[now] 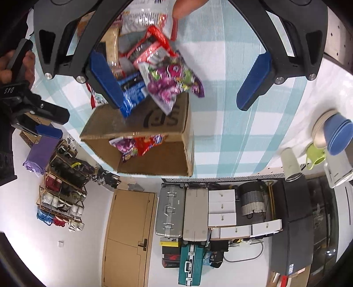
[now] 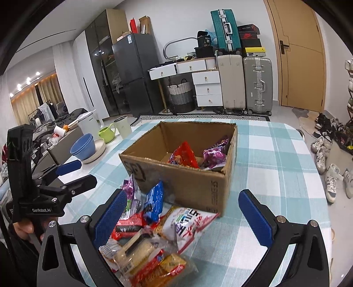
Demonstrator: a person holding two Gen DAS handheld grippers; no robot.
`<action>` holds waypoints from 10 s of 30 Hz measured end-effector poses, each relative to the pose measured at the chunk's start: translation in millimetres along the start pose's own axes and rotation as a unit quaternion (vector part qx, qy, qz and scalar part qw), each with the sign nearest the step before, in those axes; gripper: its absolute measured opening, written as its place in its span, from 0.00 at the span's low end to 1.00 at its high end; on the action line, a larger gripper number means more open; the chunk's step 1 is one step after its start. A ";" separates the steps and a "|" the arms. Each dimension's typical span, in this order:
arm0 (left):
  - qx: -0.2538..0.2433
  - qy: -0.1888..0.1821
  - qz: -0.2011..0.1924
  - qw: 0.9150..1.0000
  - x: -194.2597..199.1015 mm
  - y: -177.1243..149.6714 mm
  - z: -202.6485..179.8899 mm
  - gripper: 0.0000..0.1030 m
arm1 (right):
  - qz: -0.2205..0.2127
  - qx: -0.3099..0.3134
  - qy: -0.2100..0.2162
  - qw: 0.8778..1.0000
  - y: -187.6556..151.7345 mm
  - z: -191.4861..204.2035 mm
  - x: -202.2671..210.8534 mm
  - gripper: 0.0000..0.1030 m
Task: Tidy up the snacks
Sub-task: 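Move the left tool to the white chip bag while the right approaches the bread loaf, then grasp the white chip bag with the left tool while the right grasps the bread loaf, then lift both held snacks and carry them over the cardboard box, then open both tools to drop the white chip bag and bread loaf into the box, then withdraw both tools from the box back toward the remaining snacks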
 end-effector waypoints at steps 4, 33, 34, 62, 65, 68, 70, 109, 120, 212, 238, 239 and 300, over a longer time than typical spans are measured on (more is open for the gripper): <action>-0.004 0.005 0.001 1.000 15.3 -12.8 -6.7 0.99 | 0.008 0.001 -0.003 1.000 -15.4 2.3 6.5 1.00; -0.015 0.007 0.044 0.999 31.8 -86.9 -24.1 0.99 | 0.080 0.021 0.010 0.997 -96.2 22.7 2.7 1.00; -0.015 0.007 0.044 0.999 31.6 -88.1 -24.0 0.99 | 0.081 0.023 0.010 0.996 -98.5 24.1 2.8 1.00; -0.042 -0.027 0.098 0.994 6.1 -121.6 -37.6 0.99 | 0.144 0.010 0.001 0.990 -130.7 24.0 -20.5 1.00; -0.044 -0.034 0.105 0.993 3.4 -124.2 -39.1 0.99 | 0.142 -0.002 -0.008 0.990 -132.8 15.8 -13.8 1.00; -0.048 -0.043 0.111 0.992 2.2 -128.2 -41.4 0.99 | 0.141 -0.006 -0.002 0.990 -134.9 19.0 -11.1 1.00; -0.053 -0.045 0.115 0.991 0.8 -130.8 -43.1 0.99 | 0.142 -0.001 0.012 0.990 -135.8 28.3 -13.5 1.00; -0.047 -0.095 0.139 0.985 -5.0 -145.4 -48.5 0.67 | 0.147 0.007 -0.063 0.987 -127.9 -2.8 -22.2 0.80; -0.045 -0.089 0.133 0.986 -1.7 -143.8 -46.4 0.63 | 0.145 0.030 -0.024 0.989 -131.6 11.5 -20.4 0.42; 0.031 -0.048 0.016 0.998 23.7 -8.9 -15.3 0.59 | -0.044 0.023 -0.018 0.999 5.0 -2.3 18.8 0.36; 0.014 -0.068 0.015 0.997 -35.4 74.0 -49.6 0.59 | -0.015 0.015 0.004 1.000 56.3 -13.1 -31.0 0.36; 0.014 -0.068 0.015 0.997 -38.2 75.0 -50.0 0.59 | -0.013 0.014 0.004 1.000 57.1 -13.3 -33.1 0.36; -0.018 -0.034 0.020 0.999 -48.7 65.8 -50.0 0.99 | -0.033 0.011 -0.086 0.996 40.0 -42.4 -11.9 0.99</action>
Point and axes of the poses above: each gripper's, at about its wrist camera, not at the fingertips, and x roughly against the way its jaws point, z to its left, y to its top, the point moved 5 cm from there along -x, roughly the way its jaws point, and after that the axes turned 2 degrees about x, right-handed, at the moved point
